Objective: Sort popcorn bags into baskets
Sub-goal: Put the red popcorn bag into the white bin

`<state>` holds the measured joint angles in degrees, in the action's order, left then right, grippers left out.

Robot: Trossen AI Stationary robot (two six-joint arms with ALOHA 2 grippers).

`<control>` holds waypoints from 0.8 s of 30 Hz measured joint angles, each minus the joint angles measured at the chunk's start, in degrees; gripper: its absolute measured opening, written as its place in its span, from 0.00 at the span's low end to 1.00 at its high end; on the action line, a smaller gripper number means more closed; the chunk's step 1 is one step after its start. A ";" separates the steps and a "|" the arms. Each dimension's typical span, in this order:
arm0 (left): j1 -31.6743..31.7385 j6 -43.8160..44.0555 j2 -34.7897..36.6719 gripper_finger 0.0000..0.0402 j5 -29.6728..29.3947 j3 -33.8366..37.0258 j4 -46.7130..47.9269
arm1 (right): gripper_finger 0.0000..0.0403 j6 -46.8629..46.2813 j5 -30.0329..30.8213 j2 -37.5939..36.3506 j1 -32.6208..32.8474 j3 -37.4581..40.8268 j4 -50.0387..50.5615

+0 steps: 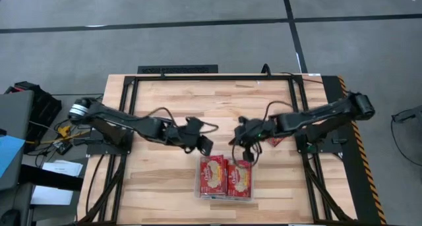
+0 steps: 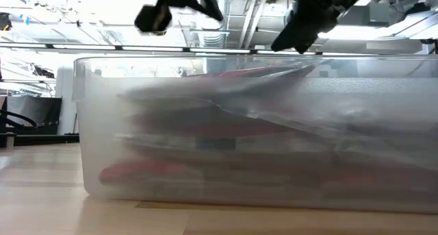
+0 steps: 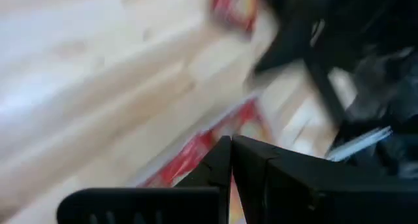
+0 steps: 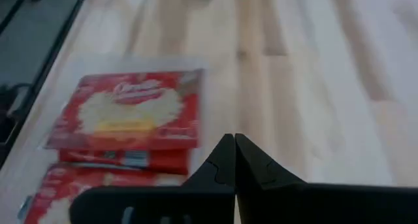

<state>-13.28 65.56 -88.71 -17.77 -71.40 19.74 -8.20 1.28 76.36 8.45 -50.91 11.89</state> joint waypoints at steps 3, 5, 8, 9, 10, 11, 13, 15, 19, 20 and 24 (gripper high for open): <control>-0.02 -0.39 3.39 0.00 -4.49 -1.74 4.85 | 0.04 0.16 -0.25 4.48 2.27 -0.03 -6.32; -0.06 -1.00 5.35 0.00 -6.63 -2.01 7.18 | 0.05 0.13 -1.57 7.05 3.39 -0.01 -9.27; -0.07 -0.85 8.95 0.00 -9.09 -2.16 9.86 | 0.04 -0.91 -2.93 10.34 4.77 -0.01 -13.14; -0.07 -0.83 9.86 0.00 -9.84 -2.18 10.72 | 0.04 -1.58 -2.94 11.31 5.37 -0.01 -14.24; -0.07 -0.84 10.42 0.00 -10.34 -2.18 11.88 | 0.03 -2.28 -2.93 12.41 5.87 -0.03 -15.88; -0.07 -1.01 10.92 0.00 -10.72 -2.18 12.78 | 0.03 -2.97 -2.90 13.34 6.25 -0.07 -16.94; -0.33 -1.29 11.80 0.00 -11.10 -2.14 14.50 | 0.03 -4.46 -2.68 15.20 6.94 0.04 -18.31; -0.45 -1.33 12.38 0.00 -11.13 -2.14 15.24 | 0.04 -6.31 -1.52 17.63 7.60 -0.12 -20.16; -1.18 -1.79 12.47 0.00 -10.75 -2.12 17.38 | 0.05 -9.97 -0.94 21.92 8.86 -0.01 -20.35; -1.38 -2.01 12.47 0.00 -10.75 -2.12 17.40 | 0.05 -10.99 -0.96 22.37 9.26 0.00 -19.64; -2.30 -2.38 12.47 0.00 -10.77 -2.12 17.43 | 0.03 -14.82 -0.17 22.26 11.10 -0.01 -18.02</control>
<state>-15.58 63.18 -76.25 -28.53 -73.52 37.17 -23.02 1.10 98.63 19.55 -50.92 -6.14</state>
